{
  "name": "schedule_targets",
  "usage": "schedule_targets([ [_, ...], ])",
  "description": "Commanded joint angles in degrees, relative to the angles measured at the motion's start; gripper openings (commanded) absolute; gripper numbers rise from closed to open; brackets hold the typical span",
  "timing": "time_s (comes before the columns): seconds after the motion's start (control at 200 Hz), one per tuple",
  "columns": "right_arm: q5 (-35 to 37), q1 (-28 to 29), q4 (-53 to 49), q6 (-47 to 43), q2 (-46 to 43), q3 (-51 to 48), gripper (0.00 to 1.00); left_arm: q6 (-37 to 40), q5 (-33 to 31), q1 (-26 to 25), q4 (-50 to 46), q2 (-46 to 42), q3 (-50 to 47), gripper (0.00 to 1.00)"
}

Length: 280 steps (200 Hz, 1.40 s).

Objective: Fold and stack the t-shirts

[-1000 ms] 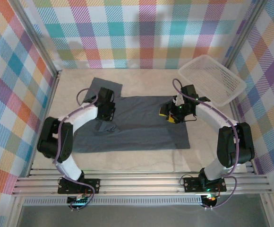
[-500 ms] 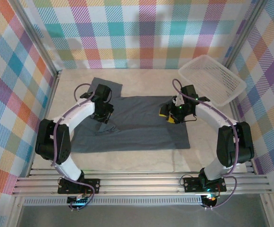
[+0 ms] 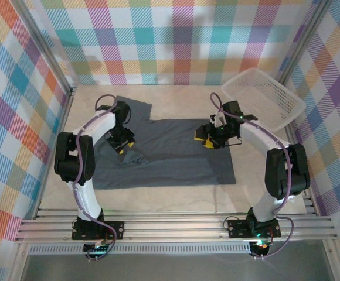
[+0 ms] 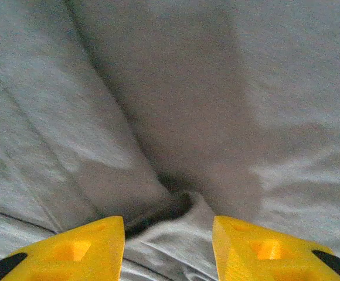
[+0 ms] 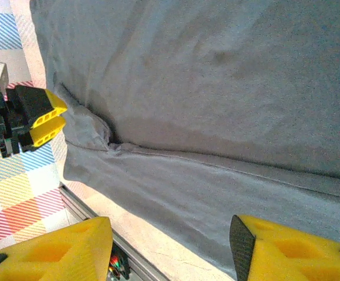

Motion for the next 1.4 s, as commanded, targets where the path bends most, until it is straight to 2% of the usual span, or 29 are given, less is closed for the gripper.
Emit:
schedule_targets([
  [0.0, -1.76, -0.22, 0.14, -0.62, 0.34, -0.19, 0.55, -7.1, 1.9, 0.21, -3.85, -0.04, 0.47, 0.43],
  [0.06, -1.7, -0.26, 0.35, -0.44, 0.26, -0.47, 0.54, -13.67, 1.38, 0.14, -4.44, -0.96, 0.18, 0.44],
  [0.235, -1.36, -0.24, 1.03, -0.17, 0.06, -1.26, 0.54, -33.29, 5.48, -1.8, -2.09, -2.37, 0.12, 0.5],
  [0.315, -1.4, -0.22, 1.47, 0.21, 0.01, -1.67, 0.54, -39.18, 5.37, -3.23, -6.36, 0.13, 4.97, 0.51],
  [0.385, -1.45, -0.18, 1.72, 0.49, -0.1, -1.89, 0.53, -43.13, 4.72, -3.81, -13.74, 3.81, 10.76, 0.51],
  [0.515, -1.29, -0.16, 1.68, 0.47, -0.46, -1.98, 0.53, -44.98, 5.26, -3.93, -21.33, 10.15, 18.61, 0.51],
  [0.63, -1.02, -0.13, 1.5, 0.36, -0.79, -2.17, 0.53, -47.84, 4.01, -3.95, -23.97, 11.02, 19.55, 0.52],
  [0.905, -1.55, -0.15, 2.09, 0.79, -0.21, -1.86, 0.53, -50.94, 6.44, -3.9, -19.17, 11.17, 13.68, 0.52],
  [1.24, -1.64, -0.14, 2.26, 0.89, 0.16, -1.54, 0.52, -50.39, 3.06, -3.21, -16.96, 11.45, 13.74, 0.52],
  [1.29, -1.64, -0.14, 2.23, 0.87, 0.16, -1.71, 0.52, -50.44, 2.75, -3.12, -16.59, 11.4, 13.76, 0.54],
  [1.395, -1.69, -0.13, 2.29, 0.88, 0.17, -1.81, 0.52, -50.34, 2.45, -2.77, -14.34, 11.16, 13.93, 0.65],
])
